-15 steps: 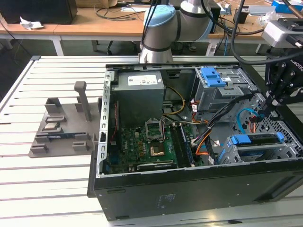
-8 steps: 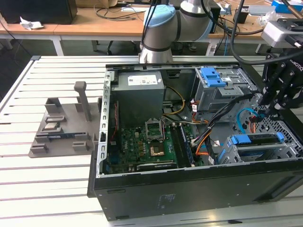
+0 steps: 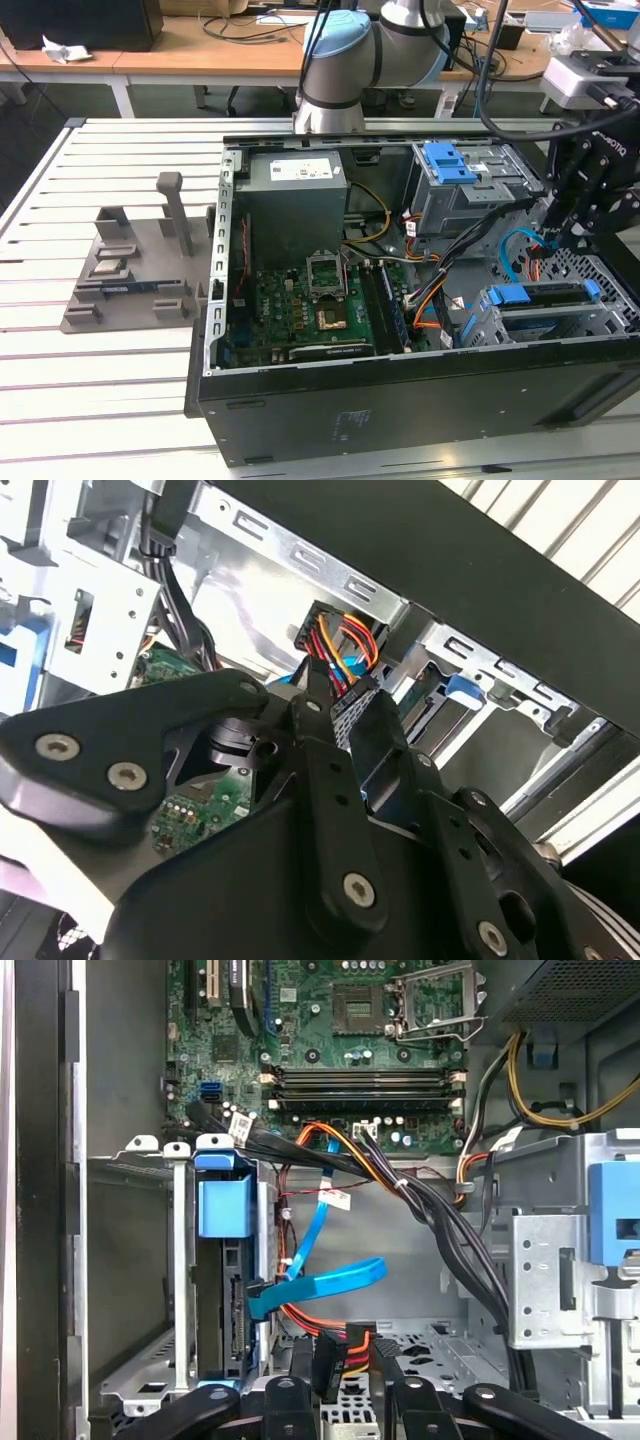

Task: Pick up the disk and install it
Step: 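Insert the first disk wire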

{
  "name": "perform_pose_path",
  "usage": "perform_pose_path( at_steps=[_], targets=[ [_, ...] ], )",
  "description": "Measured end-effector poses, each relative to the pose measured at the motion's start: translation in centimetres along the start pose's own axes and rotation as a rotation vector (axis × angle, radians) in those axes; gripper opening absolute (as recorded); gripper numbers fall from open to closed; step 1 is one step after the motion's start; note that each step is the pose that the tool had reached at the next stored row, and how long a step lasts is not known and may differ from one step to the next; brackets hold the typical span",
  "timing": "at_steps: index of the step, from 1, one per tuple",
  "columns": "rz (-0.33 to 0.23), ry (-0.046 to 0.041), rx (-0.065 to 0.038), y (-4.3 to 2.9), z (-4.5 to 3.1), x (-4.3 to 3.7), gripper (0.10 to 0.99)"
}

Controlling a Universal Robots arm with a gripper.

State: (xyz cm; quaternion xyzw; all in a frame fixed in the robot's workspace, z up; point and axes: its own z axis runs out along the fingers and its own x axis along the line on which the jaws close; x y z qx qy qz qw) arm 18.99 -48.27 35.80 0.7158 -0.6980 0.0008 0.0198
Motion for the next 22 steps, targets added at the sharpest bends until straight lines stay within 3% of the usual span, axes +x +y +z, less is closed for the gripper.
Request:
perform_pose_path(
  at_steps=[2,7,8,9,10,15,18,19,22],
  targets=[
    [0.0,0.0072,0.0,-0.01,0.19,0.0,0.361],
    [0.0,0.0073,0.0,-0.01,0.19,0.0,0.361],
    [0.0,0.0073,0.0,-0.01,0.2,0.0,0.345],
    [0.0,0.0074,0.0,-0.01,0.2,0.0,0.22],
    [0.0,0.0074,0.0,-0.01,0.2,0.0,0.169],
    [0.0,0.0072,0.0,-0.01,0.21,0.02,0.169],
    [0.0,0.0074,0.0,0.07,0.28,0.85,0.169],
    [0.0,0.0075,0.0,0.16,0.39,1.64,0.169],
    [0.0,0.011,0.0,0.25,0.48,2.74,0.169]
  ],
)
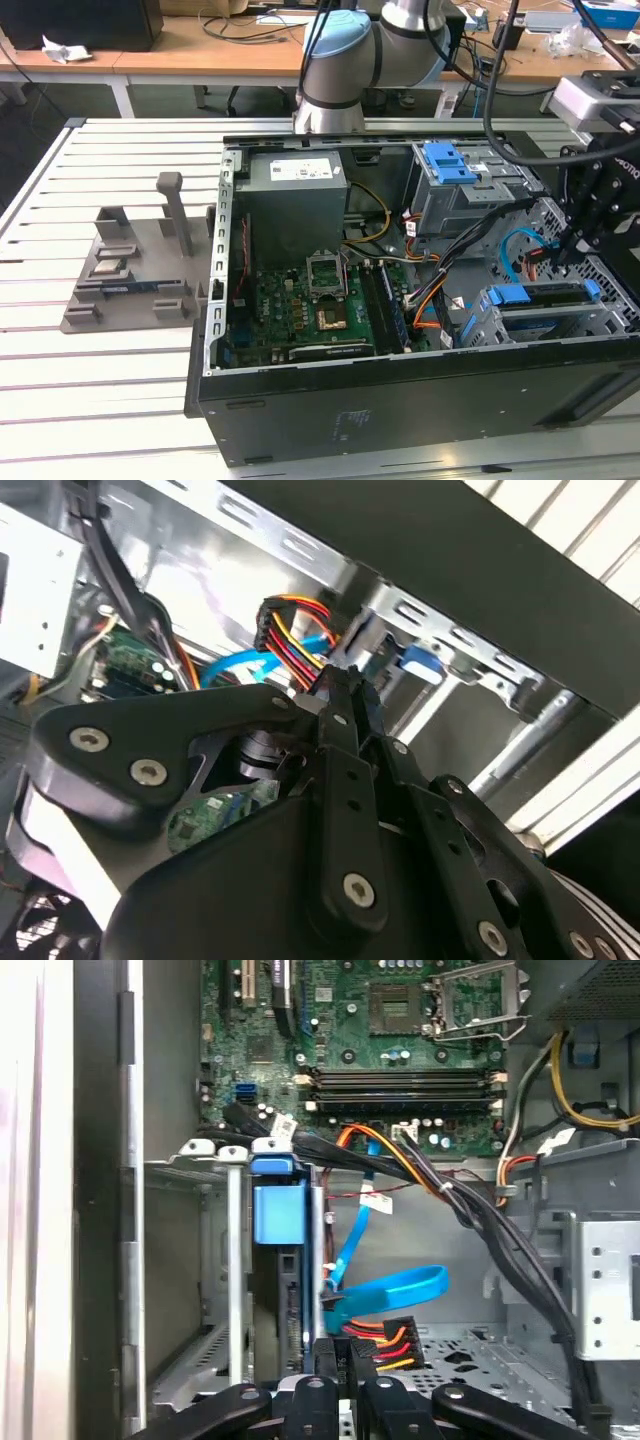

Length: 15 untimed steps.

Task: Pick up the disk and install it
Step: 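Insert the first disk wire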

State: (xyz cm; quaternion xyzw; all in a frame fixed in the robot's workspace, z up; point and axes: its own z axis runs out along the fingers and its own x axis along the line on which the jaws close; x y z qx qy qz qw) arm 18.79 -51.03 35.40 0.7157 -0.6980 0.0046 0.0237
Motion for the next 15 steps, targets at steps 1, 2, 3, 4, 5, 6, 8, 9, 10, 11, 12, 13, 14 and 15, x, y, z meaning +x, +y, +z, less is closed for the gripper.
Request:
perform_pose_path(
  at_steps=[1,2,3,4,5,6,8,9,10,11,12,13,14,15],
  targets=[
    [0.0,0.0005,0.0,0.03,0.07,0.37,0.169],
    [0.0,0.0012,0.0,0.06,0.13,0.59,0.169],
    [0.0,0.002,0.0,0.08,0.2,0.78,0.169],
    [0.0,0.0027,0.0,0.1,0.3,0.92,0.169],
    [0.0,0.003,0.0,0.16,0.45,1.03,0.169],
    [0.0,0.0031,0.0,0.19,0.72,1.27,0.169],
    [0.0,0.0032,0.0,0.2,0.84,1.56,0.169],
    [0.0,0.0031,0.0,0.2,0.88,1.65,0.169],
    [0.0,0.0031,0.0,0.2,0.91,1.69,0.169],
    [0.0,0.0031,0.0,0.2,0.92,1.69,0.169],
    [0.0,0.0034,0.0,0.21,0.93,1.7,0.169],
    [0.0,0.0032,0.0,0.22,0.96,1.69,0.169],
    [0.0,0.0031,0.0,0.21,0.98,1.67,0.169],
    [0.0,0.0031,0.0,0.22,0.99,1.65,0.169]
  ],
)
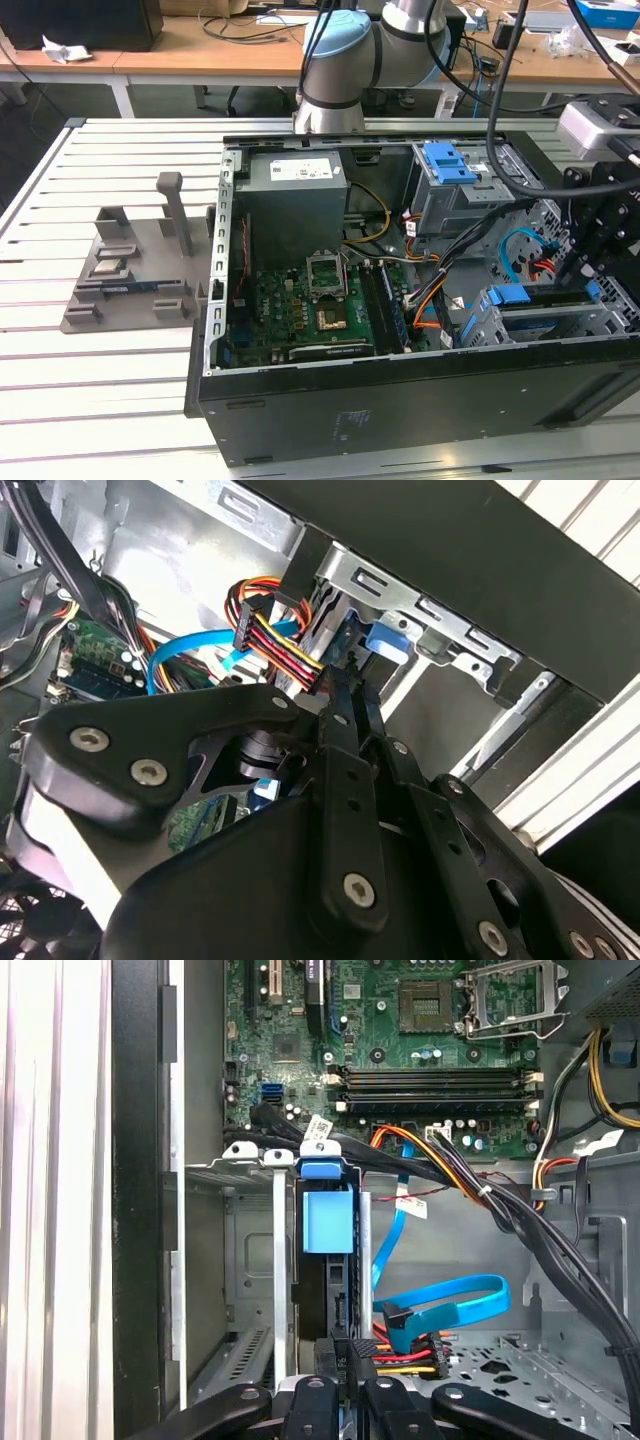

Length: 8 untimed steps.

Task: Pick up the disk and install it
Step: 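Insert the first disk wire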

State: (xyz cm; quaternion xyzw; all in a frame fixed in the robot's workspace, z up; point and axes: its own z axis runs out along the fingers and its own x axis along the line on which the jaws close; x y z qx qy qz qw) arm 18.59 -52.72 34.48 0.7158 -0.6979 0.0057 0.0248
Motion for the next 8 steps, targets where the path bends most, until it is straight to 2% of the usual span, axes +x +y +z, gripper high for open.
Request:
perform_pose_path(
  at_steps=[8],
  targets=[
    [0.0,0.0003,0.0,-0.09,0.19,-0.25,0.169]
  ],
)
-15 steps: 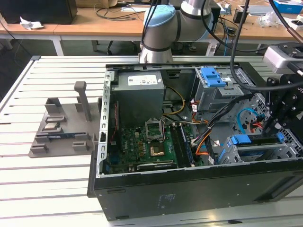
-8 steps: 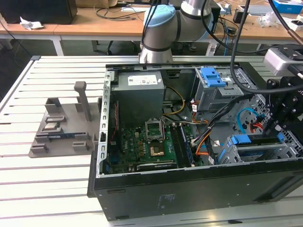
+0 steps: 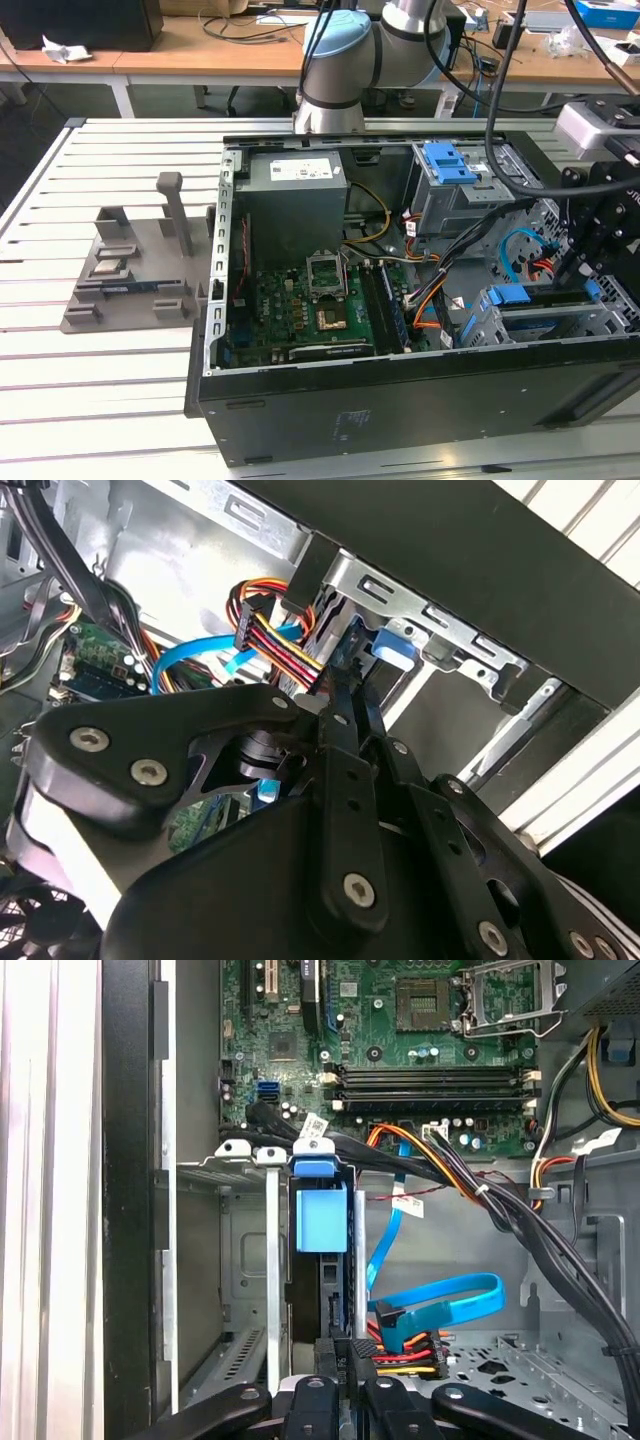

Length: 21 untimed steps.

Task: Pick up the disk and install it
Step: 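Insert the first disk wire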

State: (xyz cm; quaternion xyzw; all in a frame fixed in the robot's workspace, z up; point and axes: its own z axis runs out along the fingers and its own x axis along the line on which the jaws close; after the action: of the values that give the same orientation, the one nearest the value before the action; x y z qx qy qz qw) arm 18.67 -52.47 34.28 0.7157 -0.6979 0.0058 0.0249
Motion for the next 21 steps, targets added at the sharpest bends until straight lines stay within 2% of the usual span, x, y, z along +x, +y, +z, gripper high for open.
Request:
perform_pose_path(
  at_steps=[8,14,15,16,17,19,21],
  targets=[
    [0.0,0.0002,0.0,-0.07,0.65,-0.03,0.169],
    [0.0,0.0012,0.0,-0.07,0.75,-0.03,0.169],
    [0.0,0.0006,0.0,-0.07,0.8,-0.03,0.18],
    [0.0,0.0015,0.0,-0.07,0.77,-0.03,0.235],
    [0.0,0.0023,0.0,-0.07,0.68,-0.02,0.306],
    [0.0,0.0024,0.0,-0.04,-0.23,-0.04,0.306],
    [0.0,0.0033,0.0,-0.03,-0.82,-0.16,0.306]
  ],
)
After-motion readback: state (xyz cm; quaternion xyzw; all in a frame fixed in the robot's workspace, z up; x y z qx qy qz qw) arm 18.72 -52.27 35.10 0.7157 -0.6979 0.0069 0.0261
